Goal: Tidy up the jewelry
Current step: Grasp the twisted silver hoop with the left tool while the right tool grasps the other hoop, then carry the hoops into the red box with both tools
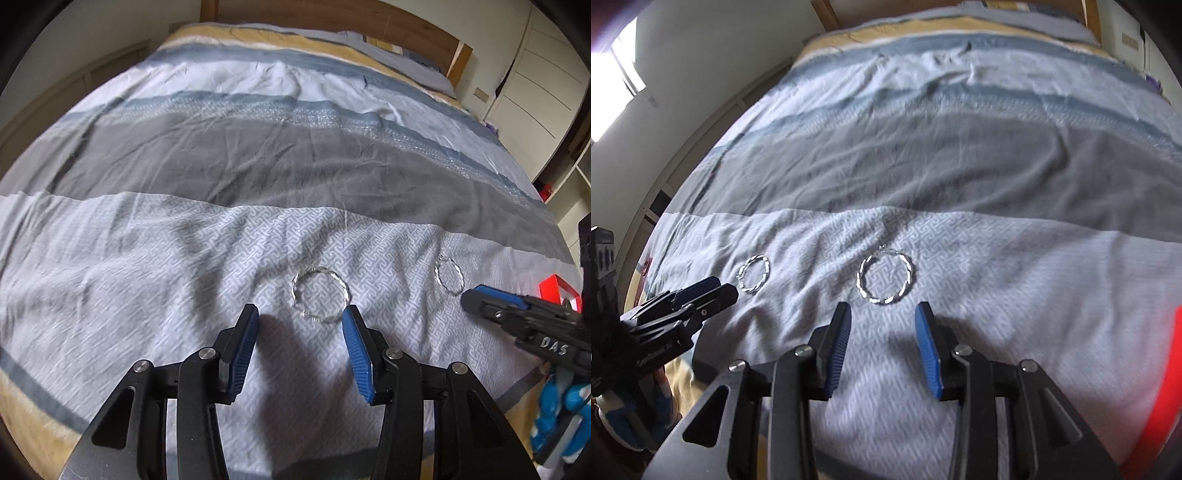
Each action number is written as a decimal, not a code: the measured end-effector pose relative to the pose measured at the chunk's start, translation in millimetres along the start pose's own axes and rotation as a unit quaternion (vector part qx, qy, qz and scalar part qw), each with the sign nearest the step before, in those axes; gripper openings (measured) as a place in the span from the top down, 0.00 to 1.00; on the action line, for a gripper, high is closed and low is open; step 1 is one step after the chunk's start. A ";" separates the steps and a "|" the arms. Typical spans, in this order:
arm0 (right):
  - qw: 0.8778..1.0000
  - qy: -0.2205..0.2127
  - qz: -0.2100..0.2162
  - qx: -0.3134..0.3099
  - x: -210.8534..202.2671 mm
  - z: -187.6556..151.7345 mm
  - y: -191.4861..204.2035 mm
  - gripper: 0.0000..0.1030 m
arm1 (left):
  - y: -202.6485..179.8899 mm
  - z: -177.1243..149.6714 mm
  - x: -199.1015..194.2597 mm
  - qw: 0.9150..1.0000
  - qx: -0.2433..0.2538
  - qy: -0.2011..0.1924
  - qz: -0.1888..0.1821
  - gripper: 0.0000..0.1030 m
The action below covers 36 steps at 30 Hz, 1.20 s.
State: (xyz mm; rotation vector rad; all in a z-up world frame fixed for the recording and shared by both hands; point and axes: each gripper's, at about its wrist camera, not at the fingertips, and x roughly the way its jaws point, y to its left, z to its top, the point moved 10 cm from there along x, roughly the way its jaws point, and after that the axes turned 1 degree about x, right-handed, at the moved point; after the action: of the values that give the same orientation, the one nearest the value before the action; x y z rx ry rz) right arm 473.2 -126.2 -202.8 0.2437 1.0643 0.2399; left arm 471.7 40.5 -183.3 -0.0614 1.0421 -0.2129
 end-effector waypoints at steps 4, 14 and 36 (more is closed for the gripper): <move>1.000 0.007 -0.008 0.005 9.6 6.9 -0.7 0.57 | -3.9 7.1 10.4 1.000 -0.006 0.010 -0.014 0.44; 0.998 0.024 -0.051 -0.018 29.9 15.2 0.3 0.55 | -9.5 8.6 37.2 0.999 0.026 0.035 0.019 0.51; 0.998 -0.006 -0.039 0.051 -105.1 -11.6 -67.6 0.64 | -113.7 -5.8 -31.9 0.994 0.097 0.049 -0.021 0.62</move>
State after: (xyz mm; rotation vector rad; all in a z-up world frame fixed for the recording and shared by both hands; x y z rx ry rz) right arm 419.3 -221.9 -141.9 0.2938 1.0736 0.1141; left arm 434.6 -63.9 -141.9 0.1049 1.1145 -0.3568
